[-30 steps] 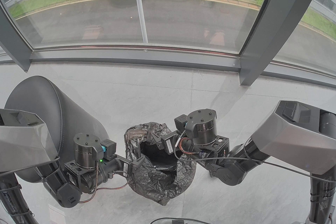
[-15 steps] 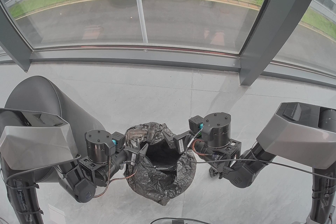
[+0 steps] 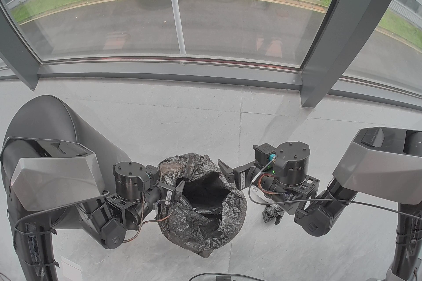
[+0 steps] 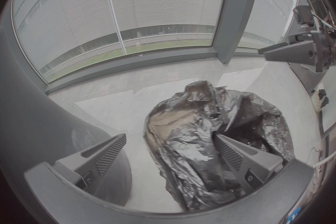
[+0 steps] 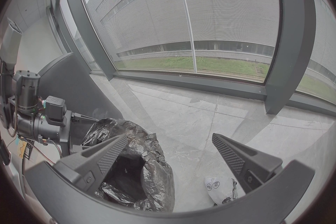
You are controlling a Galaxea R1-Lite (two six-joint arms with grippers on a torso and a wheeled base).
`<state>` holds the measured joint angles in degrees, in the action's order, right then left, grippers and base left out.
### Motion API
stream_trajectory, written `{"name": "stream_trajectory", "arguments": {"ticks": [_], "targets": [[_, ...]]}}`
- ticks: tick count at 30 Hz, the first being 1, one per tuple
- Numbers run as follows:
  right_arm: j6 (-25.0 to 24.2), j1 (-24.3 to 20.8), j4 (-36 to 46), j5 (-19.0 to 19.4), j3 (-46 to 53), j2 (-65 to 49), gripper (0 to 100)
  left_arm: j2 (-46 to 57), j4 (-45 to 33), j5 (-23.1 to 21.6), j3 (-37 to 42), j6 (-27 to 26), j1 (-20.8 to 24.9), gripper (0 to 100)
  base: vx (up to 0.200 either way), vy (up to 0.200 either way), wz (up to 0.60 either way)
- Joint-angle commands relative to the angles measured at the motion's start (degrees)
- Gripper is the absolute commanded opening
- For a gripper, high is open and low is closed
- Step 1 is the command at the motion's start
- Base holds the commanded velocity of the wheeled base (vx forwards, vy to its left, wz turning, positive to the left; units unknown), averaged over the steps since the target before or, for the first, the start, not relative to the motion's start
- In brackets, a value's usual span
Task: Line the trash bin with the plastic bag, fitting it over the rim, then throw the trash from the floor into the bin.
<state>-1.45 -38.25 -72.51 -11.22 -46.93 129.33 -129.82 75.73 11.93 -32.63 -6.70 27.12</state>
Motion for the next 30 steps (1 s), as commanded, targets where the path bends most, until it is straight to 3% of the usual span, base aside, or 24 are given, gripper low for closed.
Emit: {"name": "stream_trajectory", "arguments": {"ticks": [1, 13, 20, 26, 30], "targets": [[-0.4, 1.3, -0.4, 0.9, 1.7, -1.3, 100, -1.3, -0.2, 1.7, -1.8, -0.1, -0.8, 100, 0.000, 0.000, 0.00], [-3.1, 2.3, -6.5, 1.4, 3.9, -0.6, 100, -1.2, -0.7, 5.4, -1.6, -1.5, -2.2, 100, 0.000, 0.000, 0.00], [-5.3, 4.9, -7.3, 4.9, 4.7, -1.5, 100, -0.1, -0.2, 5.6, 1.5, -1.2, -2.2, 100, 0.000, 0.000, 0.00], [-6.7, 6.7, -7.0, 6.2, 4.9, -4.0, 100, 2.6, 0.0, 5.6, 5.0, -0.3, 1.4, 100, 0.000, 0.000, 0.00], [-8.2, 8.0, -6.4, 8.1, 4.8, -4.4, 100, 5.5, 0.0, 5.6, 8.6, 1.3, 6.1, 100, 0.000, 0.000, 0.00]]}}
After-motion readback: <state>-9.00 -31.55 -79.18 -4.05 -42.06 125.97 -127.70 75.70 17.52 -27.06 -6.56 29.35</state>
